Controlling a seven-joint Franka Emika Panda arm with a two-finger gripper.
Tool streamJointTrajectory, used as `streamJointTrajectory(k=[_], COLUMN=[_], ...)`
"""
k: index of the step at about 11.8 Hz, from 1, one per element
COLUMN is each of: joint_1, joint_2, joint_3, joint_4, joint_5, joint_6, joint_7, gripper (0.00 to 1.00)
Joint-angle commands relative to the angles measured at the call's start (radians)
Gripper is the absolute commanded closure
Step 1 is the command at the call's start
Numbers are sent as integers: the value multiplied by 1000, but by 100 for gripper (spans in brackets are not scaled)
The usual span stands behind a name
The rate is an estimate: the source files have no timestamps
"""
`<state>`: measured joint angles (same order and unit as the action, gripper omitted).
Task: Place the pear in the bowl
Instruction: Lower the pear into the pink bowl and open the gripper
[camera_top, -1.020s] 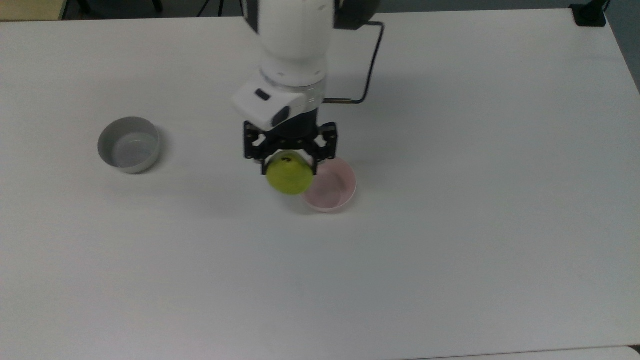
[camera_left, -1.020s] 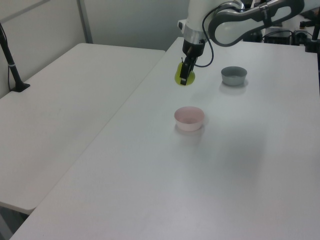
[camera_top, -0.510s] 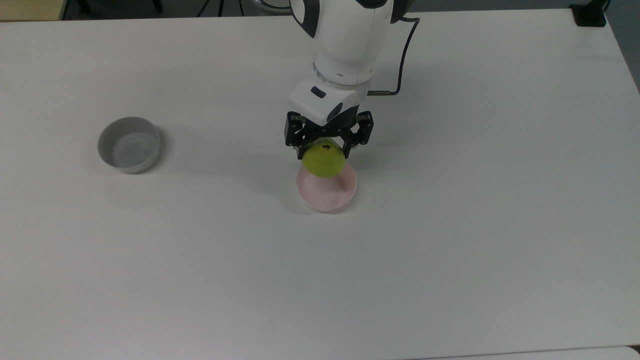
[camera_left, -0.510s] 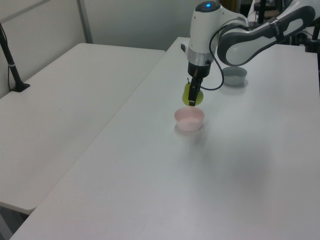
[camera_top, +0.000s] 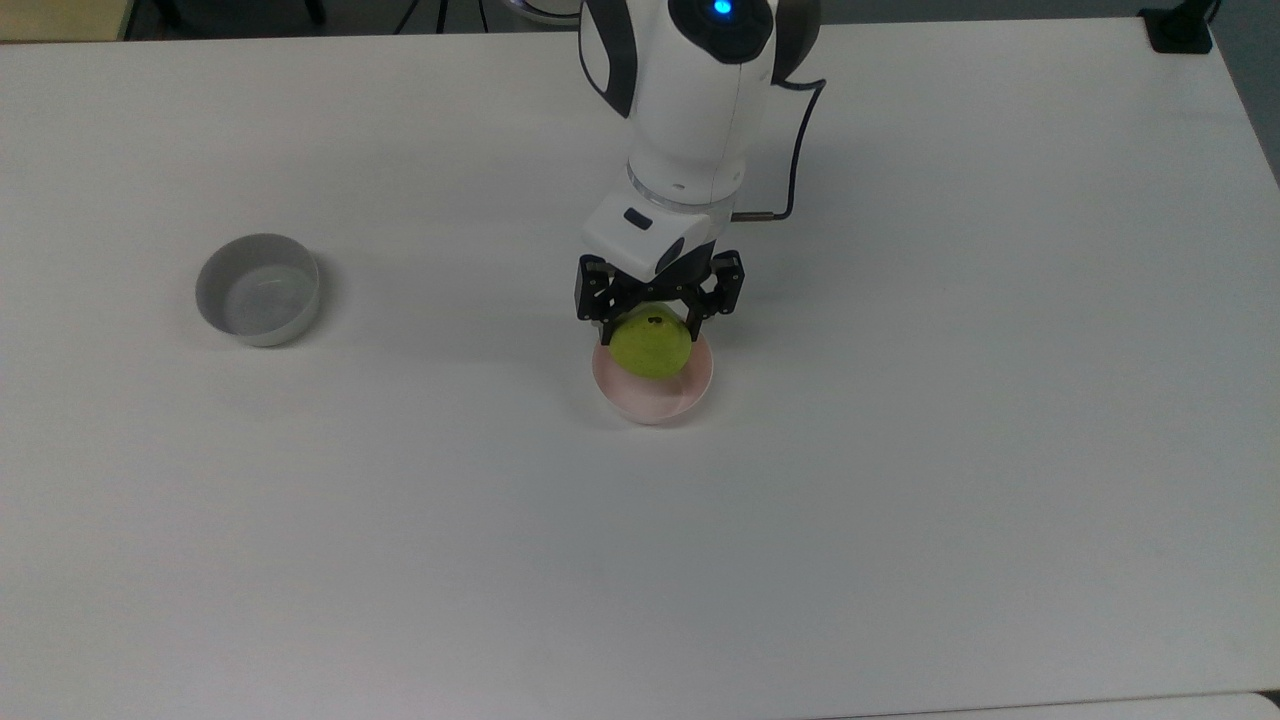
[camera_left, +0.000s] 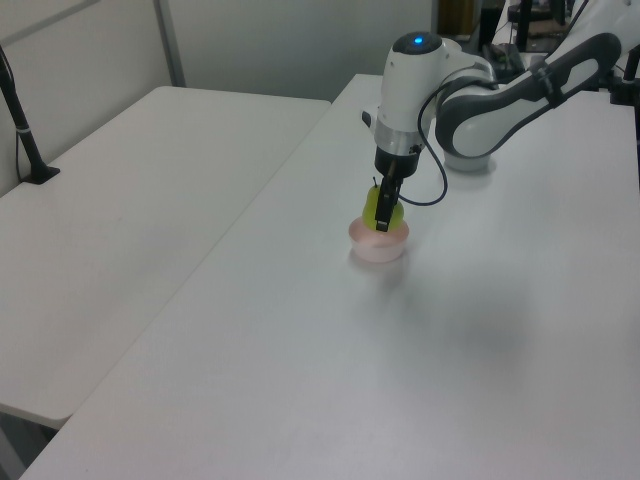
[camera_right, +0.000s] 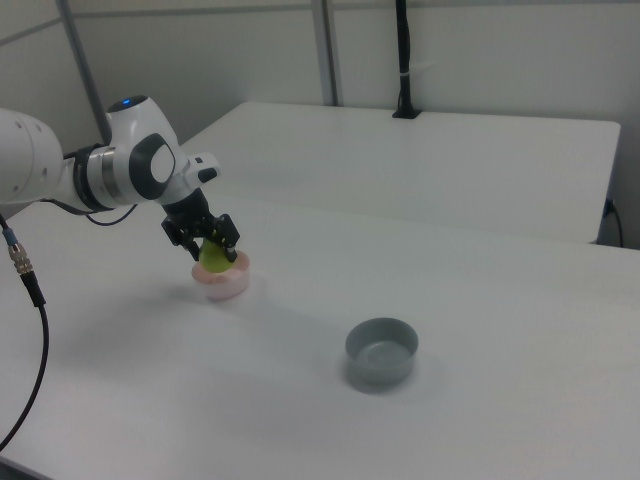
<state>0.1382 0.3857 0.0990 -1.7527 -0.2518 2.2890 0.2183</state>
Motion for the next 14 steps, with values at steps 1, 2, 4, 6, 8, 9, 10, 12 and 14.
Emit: streamJointTrajectory(k=[1, 2, 4, 6, 8, 9, 10, 12, 14], joint_1=[4, 3, 1, 1, 1, 0, 0, 0, 0], joint_2=[10, 21, 29, 33, 33, 33, 33, 32, 32], joint_3=[-9, -9, -9, -7, -7, -7, -7, -9, -7], joint_4=[-14, -14, -11, -10, -8, -10, -8, -8, -8], joint_5=[-21, -21, -23, -24, -23, -23, -23, -23, -23], joint_6=[53, 59, 61, 76, 79, 79, 79, 79, 78], joint_7=[26, 26, 26, 26, 26, 26, 26, 26, 26], gripper=[47, 45, 43, 40, 23, 2, 0, 0, 0])
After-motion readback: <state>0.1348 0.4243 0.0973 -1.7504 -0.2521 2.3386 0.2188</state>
